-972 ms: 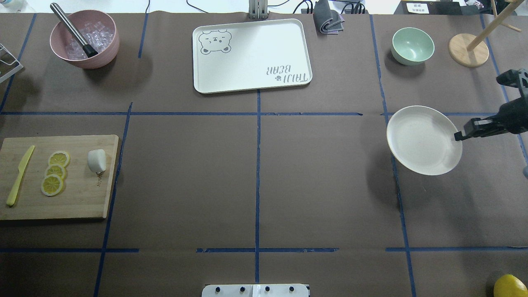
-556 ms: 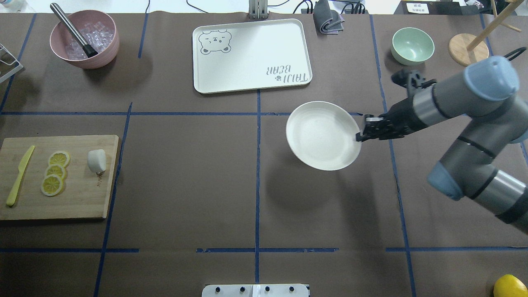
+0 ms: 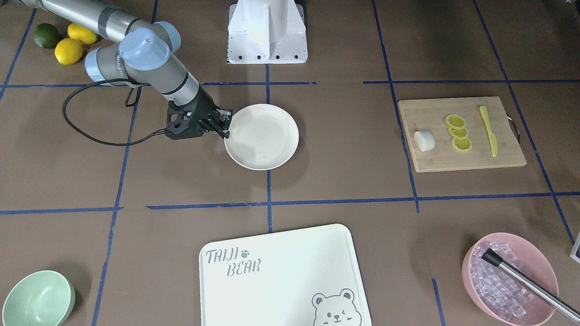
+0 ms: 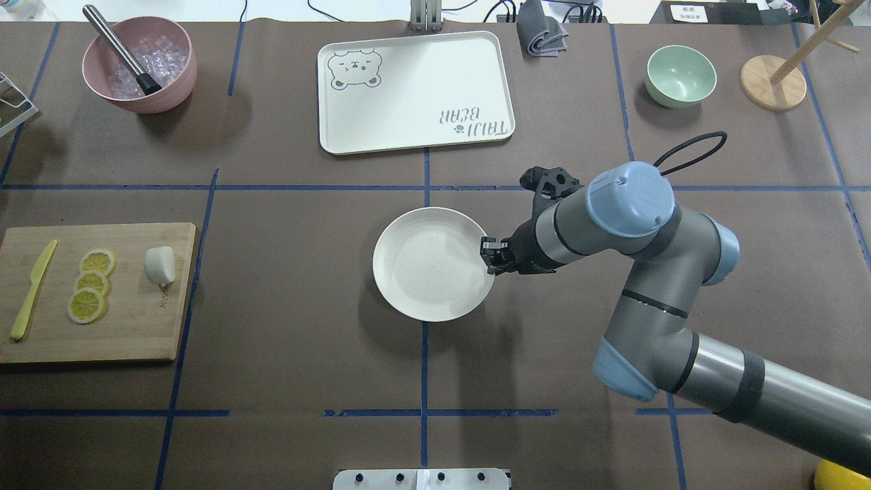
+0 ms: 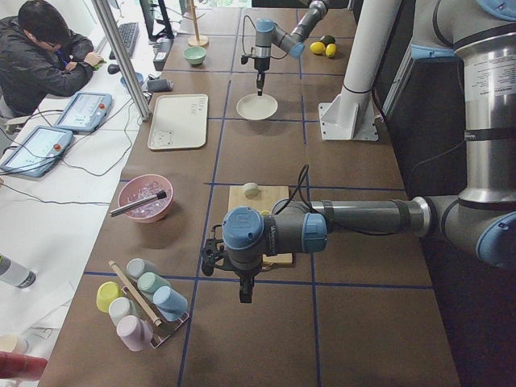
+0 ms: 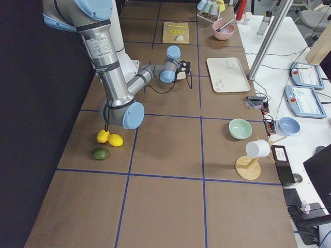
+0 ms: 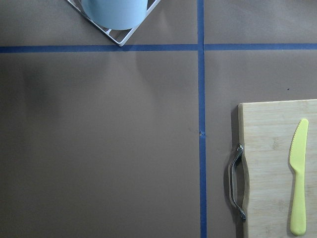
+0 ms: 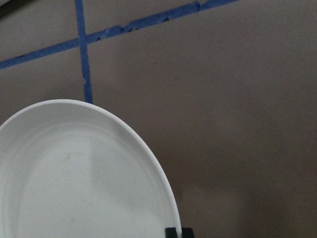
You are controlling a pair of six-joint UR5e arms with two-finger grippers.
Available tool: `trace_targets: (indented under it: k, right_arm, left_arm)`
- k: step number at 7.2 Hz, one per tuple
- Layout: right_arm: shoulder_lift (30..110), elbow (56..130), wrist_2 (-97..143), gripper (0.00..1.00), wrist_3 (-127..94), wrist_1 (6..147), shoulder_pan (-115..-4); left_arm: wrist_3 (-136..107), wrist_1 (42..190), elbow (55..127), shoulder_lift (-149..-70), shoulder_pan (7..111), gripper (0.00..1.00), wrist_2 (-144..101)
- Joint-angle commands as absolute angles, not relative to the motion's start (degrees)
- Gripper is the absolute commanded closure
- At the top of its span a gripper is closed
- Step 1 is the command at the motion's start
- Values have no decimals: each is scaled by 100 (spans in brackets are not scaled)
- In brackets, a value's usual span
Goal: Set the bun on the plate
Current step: 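Drag the white plate with the right gripper toward the table center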
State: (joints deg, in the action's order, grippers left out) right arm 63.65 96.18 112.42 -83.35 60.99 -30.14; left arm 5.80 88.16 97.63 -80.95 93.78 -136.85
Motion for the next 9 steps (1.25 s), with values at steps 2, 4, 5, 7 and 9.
trace_targets:
  k: [2,4,5,7,9]
  right_arm:
    - [6214,9598,10679,100,-8517,6574,-2689]
    - [6214,9598,10679,89,-8517,6583,-2689]
    - [6205,9589,10679,68,-8525,6592,-2689]
    - [6205,9598,10661,1,-8701,6855,-2689]
    - [6257,9764,10914,0,-8631,7126,-2960]
  left_arm:
    - [580,8824,9738,-8051,9378,0,-13685]
    - [580,8824,9738,-8051,9378,0,-13685]
    - [580,8824,9738,-8051,9369,0,-13693]
    - [580,8833,9738,-8051,9360,0,-13685]
    - [589,8859,9808,-8068,9352,0,-13658]
